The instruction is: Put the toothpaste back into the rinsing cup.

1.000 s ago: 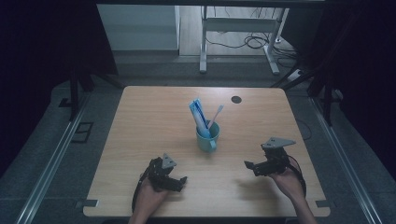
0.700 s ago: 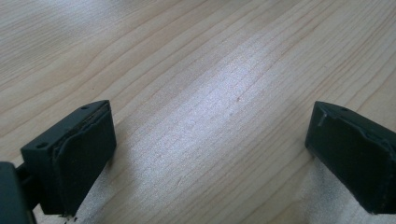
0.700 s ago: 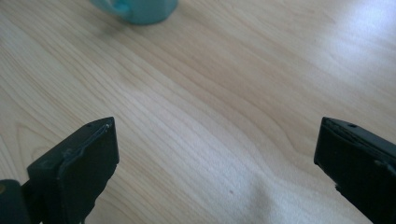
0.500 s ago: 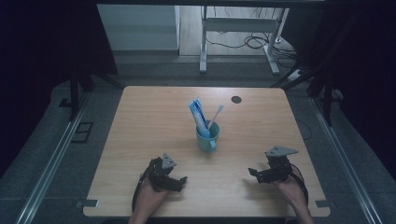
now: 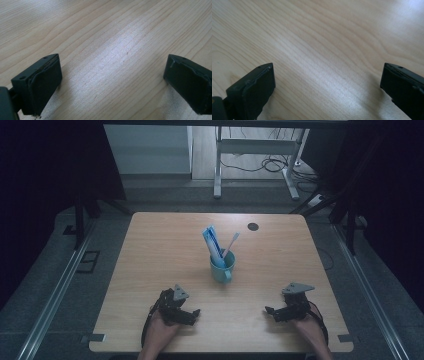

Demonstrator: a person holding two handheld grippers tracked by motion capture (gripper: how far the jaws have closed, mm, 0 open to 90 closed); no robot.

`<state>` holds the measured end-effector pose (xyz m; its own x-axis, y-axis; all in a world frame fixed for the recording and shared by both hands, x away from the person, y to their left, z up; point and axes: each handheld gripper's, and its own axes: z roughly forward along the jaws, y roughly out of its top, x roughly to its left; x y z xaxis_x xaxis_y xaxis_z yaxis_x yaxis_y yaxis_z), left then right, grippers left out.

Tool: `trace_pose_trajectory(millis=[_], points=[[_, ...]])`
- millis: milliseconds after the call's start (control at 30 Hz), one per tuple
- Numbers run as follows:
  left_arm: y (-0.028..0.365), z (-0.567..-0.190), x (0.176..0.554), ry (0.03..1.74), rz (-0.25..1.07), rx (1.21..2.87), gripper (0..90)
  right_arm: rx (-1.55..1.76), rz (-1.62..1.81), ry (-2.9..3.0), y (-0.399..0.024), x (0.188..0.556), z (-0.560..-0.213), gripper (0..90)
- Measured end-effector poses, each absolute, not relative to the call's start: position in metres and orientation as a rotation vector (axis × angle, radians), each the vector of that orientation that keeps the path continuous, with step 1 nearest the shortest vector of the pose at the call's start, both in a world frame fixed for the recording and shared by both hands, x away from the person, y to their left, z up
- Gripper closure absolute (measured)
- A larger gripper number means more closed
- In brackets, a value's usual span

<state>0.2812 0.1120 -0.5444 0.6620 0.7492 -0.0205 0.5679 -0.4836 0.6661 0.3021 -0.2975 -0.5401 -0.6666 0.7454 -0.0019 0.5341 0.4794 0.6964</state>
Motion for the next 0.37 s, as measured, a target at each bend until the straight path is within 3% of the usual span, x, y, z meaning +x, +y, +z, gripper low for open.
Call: trace_pose_trajectory(millis=[367], points=[[0.1119,-0.5445,0.2812,1.013,0.359,2.225,1.9,1.091,0.985,2.418,-0.2978,0.3013,-0.5432,0.0]])
